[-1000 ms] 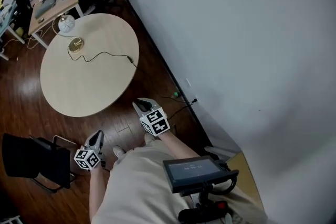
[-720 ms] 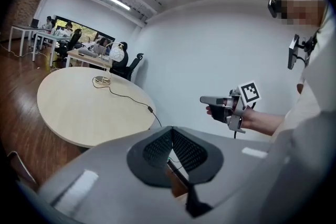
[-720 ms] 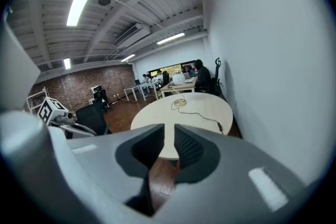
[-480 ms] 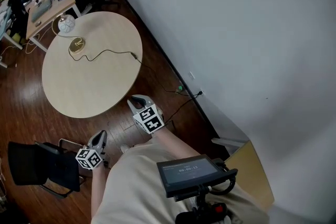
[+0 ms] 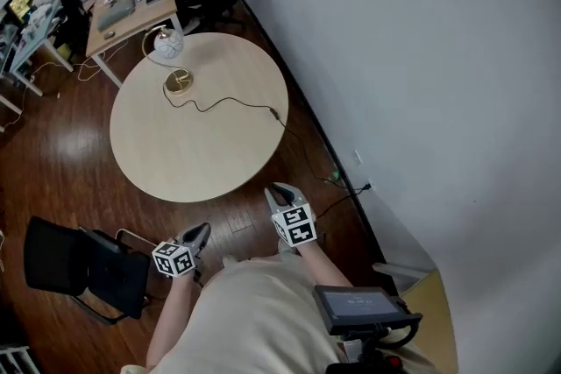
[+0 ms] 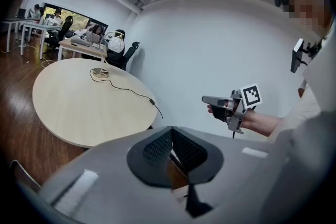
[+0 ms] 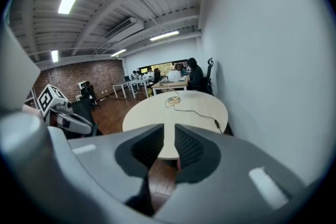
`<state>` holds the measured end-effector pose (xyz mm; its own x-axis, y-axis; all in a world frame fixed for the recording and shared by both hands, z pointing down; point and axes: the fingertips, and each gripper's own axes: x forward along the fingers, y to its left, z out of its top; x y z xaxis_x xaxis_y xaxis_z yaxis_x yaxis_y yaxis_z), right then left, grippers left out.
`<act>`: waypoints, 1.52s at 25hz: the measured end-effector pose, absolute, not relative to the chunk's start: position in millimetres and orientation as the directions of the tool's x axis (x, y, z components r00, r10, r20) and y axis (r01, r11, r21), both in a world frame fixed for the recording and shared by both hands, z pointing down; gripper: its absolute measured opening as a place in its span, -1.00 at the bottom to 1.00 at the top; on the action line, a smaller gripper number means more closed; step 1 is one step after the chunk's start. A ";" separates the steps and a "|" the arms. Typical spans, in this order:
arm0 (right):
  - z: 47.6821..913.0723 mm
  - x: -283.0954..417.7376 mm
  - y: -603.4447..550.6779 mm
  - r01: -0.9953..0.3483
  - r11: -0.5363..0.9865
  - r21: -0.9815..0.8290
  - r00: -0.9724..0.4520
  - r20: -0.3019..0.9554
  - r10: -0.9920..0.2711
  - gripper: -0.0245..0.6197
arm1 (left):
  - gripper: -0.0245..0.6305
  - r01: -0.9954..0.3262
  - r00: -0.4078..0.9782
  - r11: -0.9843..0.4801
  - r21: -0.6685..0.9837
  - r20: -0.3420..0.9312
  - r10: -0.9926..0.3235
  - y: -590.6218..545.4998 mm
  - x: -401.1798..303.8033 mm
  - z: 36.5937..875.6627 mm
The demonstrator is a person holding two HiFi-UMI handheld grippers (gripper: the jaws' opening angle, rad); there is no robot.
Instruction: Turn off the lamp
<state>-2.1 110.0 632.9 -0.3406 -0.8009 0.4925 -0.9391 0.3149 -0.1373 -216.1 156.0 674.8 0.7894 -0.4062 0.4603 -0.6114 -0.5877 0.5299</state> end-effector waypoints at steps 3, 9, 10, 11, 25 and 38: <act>647.1 12.5 122.1 -0.954 0.270 -0.133 -0.299 0.523 -0.798 -0.72 | -0.92 -0.604 0.795 -0.593 0.532 0.459 -0.397 152.1 -218.5 675.6; 669.9 18.4 132.3 -0.961 0.259 -0.101 -0.268 0.582 -0.768 -0.72 | -0.92 -0.592 0.804 -0.599 0.539 0.454 -0.385 152.2 -216.5 686.2; 669.7 14.5 129.7 -0.959 0.268 -0.094 -0.271 0.583 -0.766 -0.72 | -0.92 -0.591 0.804 -0.598 0.541 0.453 -0.384 152.7 -217.2 688.7; 667.9 10.0 127.2 -0.957 0.279 -0.085 -0.275 0.582 -0.765 -0.72 | -0.92 -0.589 0.806 -0.596 0.546 0.450 -0.385 153.8 -218.1 690.5; 652.0 -11.6 116.2 -0.941 0.339 -0.025 -0.289 0.581 -0.761 -0.73 | -0.92 -0.590 0.803 -0.590 0.552 0.480 -0.354 168.0 -221.9 712.7; 664.6 49.4 132.5 -0.959 0.282 -0.031 -0.251 0.559 -0.790 -0.91 | -0.92 -0.578 0.793 -0.639 0.507 0.536 -0.291 173.7 -172.1 713.3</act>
